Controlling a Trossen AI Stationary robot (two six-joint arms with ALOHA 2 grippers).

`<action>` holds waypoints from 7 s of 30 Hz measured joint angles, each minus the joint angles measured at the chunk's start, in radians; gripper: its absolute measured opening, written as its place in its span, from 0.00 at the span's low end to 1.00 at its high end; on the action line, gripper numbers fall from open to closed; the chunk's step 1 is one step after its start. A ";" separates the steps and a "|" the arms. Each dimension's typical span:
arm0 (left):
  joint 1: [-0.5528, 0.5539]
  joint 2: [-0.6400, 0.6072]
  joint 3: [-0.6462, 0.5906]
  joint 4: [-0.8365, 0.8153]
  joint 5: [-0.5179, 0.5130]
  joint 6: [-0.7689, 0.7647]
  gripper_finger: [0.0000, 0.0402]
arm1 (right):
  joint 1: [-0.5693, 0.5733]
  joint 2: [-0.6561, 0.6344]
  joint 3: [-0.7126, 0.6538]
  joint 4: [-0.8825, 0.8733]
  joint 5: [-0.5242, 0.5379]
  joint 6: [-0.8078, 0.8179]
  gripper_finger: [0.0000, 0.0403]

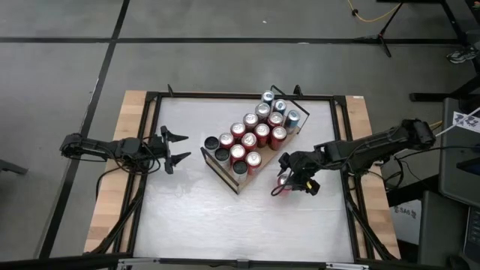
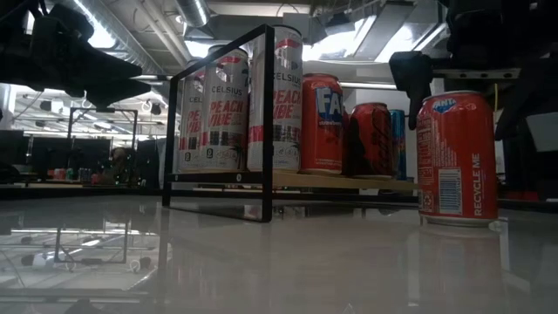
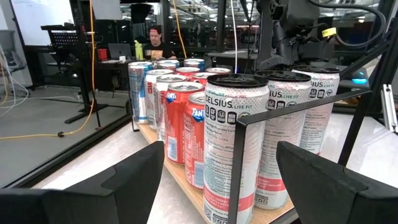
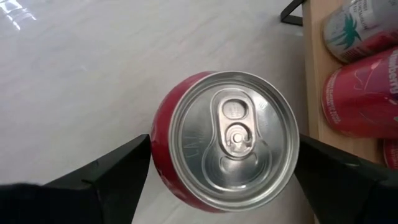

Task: Place canned beverage on shelf
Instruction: Put the orange soda can on the shelf aligned with the other orange soda can, then return to Home Position

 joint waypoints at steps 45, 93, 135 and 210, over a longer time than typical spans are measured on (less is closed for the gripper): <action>0.000 0.000 0.000 0.000 0.000 0.000 0.76 | 0.000 0.001 -0.001 0.037 0.175 0.334 0.72; 0.000 0.000 0.000 0.000 0.000 0.000 0.76 | -0.150 0.046 0.211 -0.014 0.385 0.478 0.73; 0.000 0.000 0.000 0.000 0.000 0.000 0.76 | -0.150 0.128 0.211 0.055 0.358 0.437 0.74; 0.000 0.000 0.000 0.000 0.000 0.000 0.76 | -0.150 -0.314 0.515 -0.357 0.525 0.449 0.81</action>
